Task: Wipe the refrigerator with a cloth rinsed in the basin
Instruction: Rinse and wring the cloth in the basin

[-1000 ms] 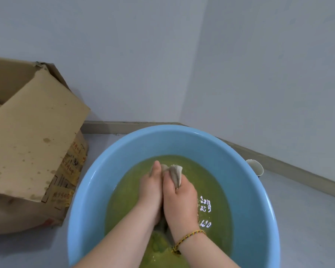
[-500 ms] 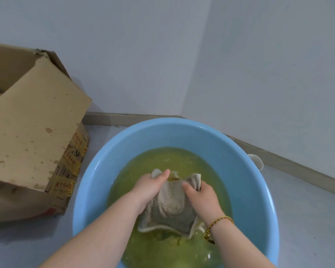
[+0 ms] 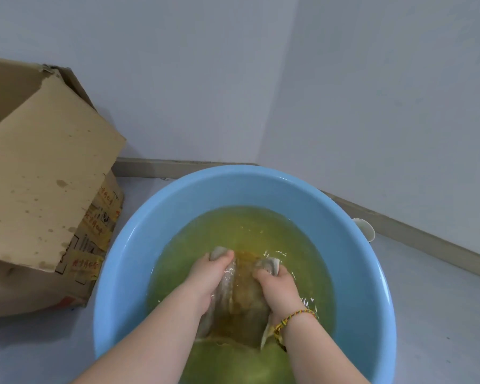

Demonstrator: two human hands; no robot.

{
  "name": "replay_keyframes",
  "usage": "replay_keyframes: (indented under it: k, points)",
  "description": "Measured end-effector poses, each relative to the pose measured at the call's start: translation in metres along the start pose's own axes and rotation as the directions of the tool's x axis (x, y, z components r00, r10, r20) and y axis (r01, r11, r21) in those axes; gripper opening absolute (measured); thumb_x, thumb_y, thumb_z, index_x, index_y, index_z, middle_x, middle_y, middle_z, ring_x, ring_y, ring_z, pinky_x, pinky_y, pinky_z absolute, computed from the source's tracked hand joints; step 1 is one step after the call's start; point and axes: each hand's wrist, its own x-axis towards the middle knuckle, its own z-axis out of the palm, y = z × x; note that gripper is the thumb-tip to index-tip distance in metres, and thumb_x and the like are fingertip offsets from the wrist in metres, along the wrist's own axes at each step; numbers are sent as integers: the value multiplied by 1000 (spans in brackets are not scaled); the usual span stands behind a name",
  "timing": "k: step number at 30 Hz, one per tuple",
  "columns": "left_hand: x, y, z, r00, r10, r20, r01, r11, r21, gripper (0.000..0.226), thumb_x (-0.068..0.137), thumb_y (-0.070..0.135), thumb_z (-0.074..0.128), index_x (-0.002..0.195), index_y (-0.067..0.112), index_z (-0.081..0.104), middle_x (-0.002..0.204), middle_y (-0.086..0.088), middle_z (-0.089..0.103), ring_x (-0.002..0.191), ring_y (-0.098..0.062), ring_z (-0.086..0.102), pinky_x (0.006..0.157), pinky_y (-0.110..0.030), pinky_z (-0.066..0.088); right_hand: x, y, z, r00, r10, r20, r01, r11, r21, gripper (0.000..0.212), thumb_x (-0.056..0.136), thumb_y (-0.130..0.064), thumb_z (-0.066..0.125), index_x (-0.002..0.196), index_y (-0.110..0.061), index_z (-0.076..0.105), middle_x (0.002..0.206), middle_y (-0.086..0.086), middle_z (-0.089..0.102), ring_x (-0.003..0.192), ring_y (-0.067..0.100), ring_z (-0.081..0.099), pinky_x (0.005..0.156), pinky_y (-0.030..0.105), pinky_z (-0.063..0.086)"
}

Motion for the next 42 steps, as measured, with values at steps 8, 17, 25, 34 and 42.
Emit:
replay_keyframes:
  k: [8, 17, 25, 34, 42]
  points:
    - [-40, 28, 29, 969, 226, -101, -241, 954, -180, 46, 92, 45, 41, 65, 10, 56, 65, -8, 57, 64, -24, 54, 62, -30, 42, -46, -35, 17, 851, -512, -118, 476, 847, -237, 30, 86, -32, 57, 63, -22, 40, 59, -7, 49, 63, 16, 47, 65, 31, 39]
    - [-40, 30, 26, 961, 244, -128, -265, 947, -184, 61, 94, 40, 39, 39, 14, 45, 38, 3, 48, 51, -21, 44, 55, -29, 35, -54, -26, 19, 839, -537, -84, 511, 832, -217, 29, 90, -27, 52, 63, -23, 43, 60, -8, 49, 65, 16, 47, 68, 34, 42]
    - [-54, 48, 29, 960, 239, 143, -170, 909, -381, 60, 81, 67, 40, 115, 20, 58, 115, -3, 63, 108, -21, 58, 100, -44, 42, -14, -74, -23, 952, -263, -158, 292, 935, 201, 21, 91, -29, 52, 76, -15, 54, 83, 5, 55, 83, 18, 53, 77, 29, 46]
    - [-52, 44, 24, 936, 353, 17, -321, 868, -379, 37, 75, 22, 71, 105, 7, 55, 96, -15, 66, 84, -27, 66, 77, -37, 55, -51, -28, -2, 506, -740, 444, 833, 284, -475, 64, 71, -9, 36, 134, -16, 40, 135, -5, 44, 122, 10, 41, 103, 25, 35]
    - [-47, 59, 13, 963, 121, 240, 57, 780, -624, 51, 87, 55, 42, 90, 9, 64, 86, -14, 68, 76, -28, 66, 67, -38, 52, -36, -9, -10, 729, -670, 139, 583, 503, -638, 105, 69, -34, 77, 139, -29, -2, 145, -2, 32, 138, 20, 26, 114, 41, 10]
